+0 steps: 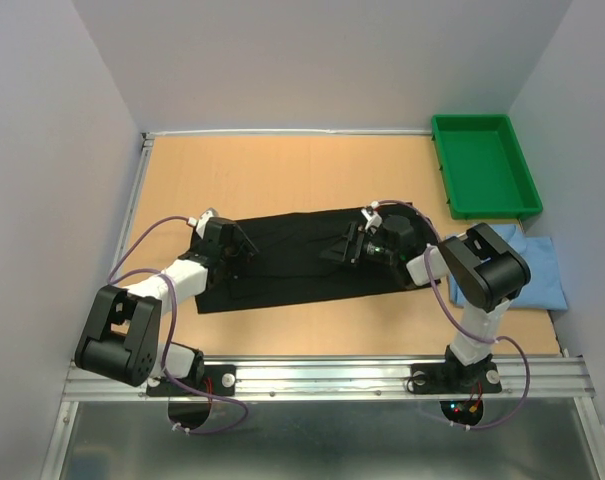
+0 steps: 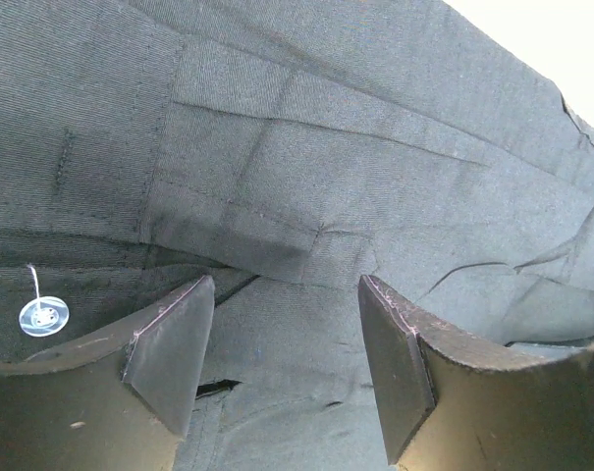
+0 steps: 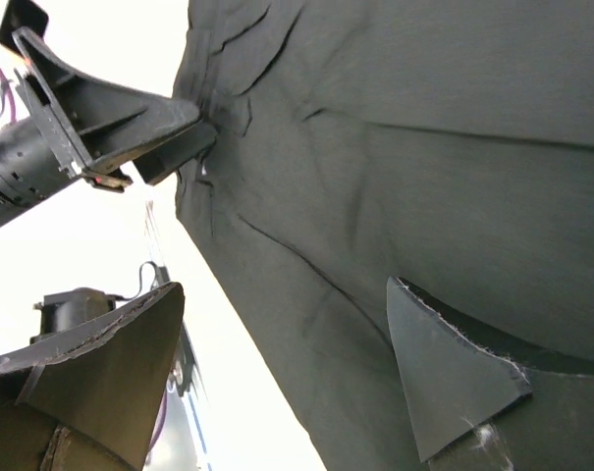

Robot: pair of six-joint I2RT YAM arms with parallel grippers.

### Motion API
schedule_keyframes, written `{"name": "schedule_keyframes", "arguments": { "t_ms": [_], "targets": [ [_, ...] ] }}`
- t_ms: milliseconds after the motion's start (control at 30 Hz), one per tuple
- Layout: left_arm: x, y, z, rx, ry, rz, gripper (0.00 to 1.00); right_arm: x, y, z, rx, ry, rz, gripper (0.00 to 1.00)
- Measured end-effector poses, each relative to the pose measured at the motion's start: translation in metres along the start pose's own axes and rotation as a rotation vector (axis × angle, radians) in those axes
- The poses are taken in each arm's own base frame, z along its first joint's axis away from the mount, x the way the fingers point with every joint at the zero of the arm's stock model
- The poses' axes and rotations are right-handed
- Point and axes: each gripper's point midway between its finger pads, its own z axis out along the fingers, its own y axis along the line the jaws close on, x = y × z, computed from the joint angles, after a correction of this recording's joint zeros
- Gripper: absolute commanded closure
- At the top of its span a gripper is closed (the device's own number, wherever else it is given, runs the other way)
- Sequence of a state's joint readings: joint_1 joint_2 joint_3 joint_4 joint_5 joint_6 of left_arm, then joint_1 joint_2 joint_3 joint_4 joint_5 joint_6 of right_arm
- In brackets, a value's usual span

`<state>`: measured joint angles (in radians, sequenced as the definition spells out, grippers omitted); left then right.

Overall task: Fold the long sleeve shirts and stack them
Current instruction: Fold the shirt

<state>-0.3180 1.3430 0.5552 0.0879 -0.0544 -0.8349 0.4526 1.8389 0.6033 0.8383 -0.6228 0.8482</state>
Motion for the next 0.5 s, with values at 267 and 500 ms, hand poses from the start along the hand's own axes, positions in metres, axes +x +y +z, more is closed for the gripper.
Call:
{"name": "schedule_keyframes", "arguments": {
  "t_ms": [267, 500],
  "targets": [
    [-0.001, 0.0, 0.0, 0.01, 0.01, -0.012, 0.27, -0.051, -0.031, -0.035, 0.043, -0.129, 0.048, 0.11],
    [-0.001, 0.0, 0.0, 0.015, 0.01, -0.015, 0.27, -0.105, -0.065, -0.064, 0.093, -0.258, 0.084, 0.11]
  ]
}}
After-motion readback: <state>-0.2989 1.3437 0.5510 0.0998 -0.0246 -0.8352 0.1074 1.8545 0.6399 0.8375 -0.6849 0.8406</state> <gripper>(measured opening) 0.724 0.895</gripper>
